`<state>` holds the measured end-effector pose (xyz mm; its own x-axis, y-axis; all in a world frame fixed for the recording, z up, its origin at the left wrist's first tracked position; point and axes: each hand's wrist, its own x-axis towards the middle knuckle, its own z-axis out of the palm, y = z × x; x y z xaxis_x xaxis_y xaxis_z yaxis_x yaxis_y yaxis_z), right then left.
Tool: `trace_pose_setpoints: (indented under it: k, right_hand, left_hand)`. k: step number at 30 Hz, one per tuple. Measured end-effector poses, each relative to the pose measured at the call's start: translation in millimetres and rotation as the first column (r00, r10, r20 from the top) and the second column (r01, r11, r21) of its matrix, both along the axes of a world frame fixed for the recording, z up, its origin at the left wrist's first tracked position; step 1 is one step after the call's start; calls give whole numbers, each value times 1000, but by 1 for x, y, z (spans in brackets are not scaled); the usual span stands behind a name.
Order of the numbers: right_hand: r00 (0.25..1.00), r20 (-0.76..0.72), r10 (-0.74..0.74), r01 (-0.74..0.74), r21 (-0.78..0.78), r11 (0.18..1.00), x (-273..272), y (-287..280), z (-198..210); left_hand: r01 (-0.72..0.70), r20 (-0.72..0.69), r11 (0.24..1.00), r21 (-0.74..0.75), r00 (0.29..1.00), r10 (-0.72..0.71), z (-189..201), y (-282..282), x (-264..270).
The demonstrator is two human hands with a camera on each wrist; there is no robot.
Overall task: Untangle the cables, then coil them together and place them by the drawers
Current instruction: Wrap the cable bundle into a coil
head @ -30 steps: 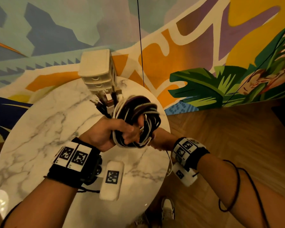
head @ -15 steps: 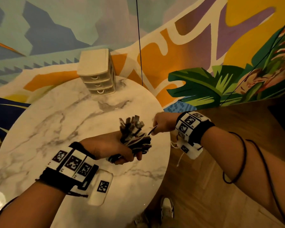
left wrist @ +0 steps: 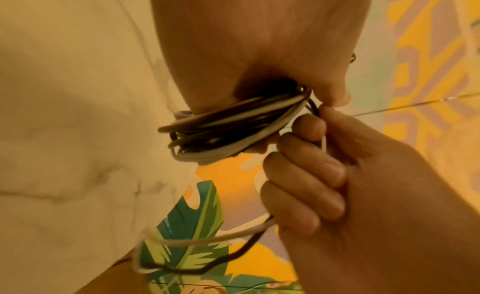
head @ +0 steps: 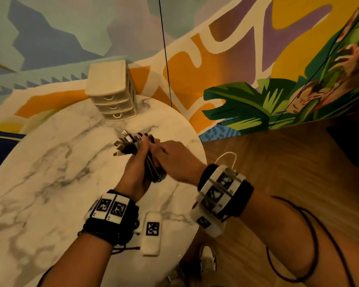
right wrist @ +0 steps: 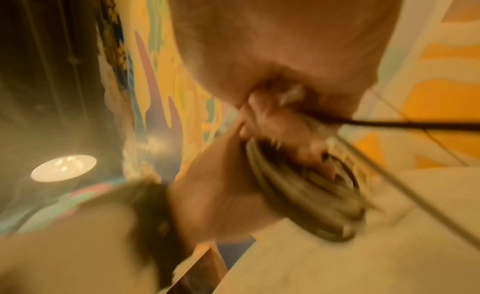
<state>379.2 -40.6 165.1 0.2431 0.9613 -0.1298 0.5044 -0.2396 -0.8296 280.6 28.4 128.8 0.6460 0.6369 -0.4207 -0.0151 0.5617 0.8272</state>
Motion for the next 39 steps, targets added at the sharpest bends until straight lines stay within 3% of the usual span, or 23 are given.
trace_pose_setpoints:
  k: [3, 7, 11, 14, 18, 22, 25, 27, 29, 31, 36, 39]
  right_hand:
    - [985, -59, -163, 169, 113, 979, -25, -10, -20]
    - [951, -227, -208, 256, 209, 944, -41, -23, -44]
    - [821, -521, -234, 325, 91, 941, -30, -32, -73]
    - [844, -445, -301, 329, -15, 944, -8, -29, -92]
    - [953, -203, -226, 201, -138, 970, 28, -15, -87]
    - [989, -25, -144, 133, -249, 959, 55, -9, -73]
    - [995, 88, -48, 72, -291, 954, 61, -5, -61]
    - [990, 142, 9, 37, -314, 949, 60, 0, -52]
    - [984, 176, 33, 25, -316, 948, 58, 3, -46]
    - [980, 198, 35, 29, -309, 951, 57, 6, -41]
    - [980, 198, -8, 50, -209, 977, 54, 8, -30]
    - [980, 199, -21, 44, -111, 993, 48, 7, -17]
  left_hand:
    - [-58, 49, 998, 3, 997, 57, 8, 9, 9]
    - [-81, 226, 995, -60, 970, 92, 17, 14, 11]
    - [116, 417, 991, -66, 905, -78, 33, 17, 6]
    - [270, 443, 961, 61, 856, -268, 42, 17, -4]
    - [407, 345, 899, 158, 831, -437, 39, 15, -19]
    - [492, 153, 822, 286, 823, -547, 38, 11, -31]
    - [589, -116, 721, 366, 797, -593, 43, 6, -35]
    - [691, -341, 615, 380, 722, -602, 45, 1, -36]
    - [729, -491, 527, 437, 684, -539, 45, -6, -33]
    - [722, -572, 454, 523, 692, -441, 45, -11, -30]
    - [635, -540, 331, 698, 771, -337, 30, -14, -26]
    - [548, -528, 351, 759, 834, -161, 16, -11, -21]
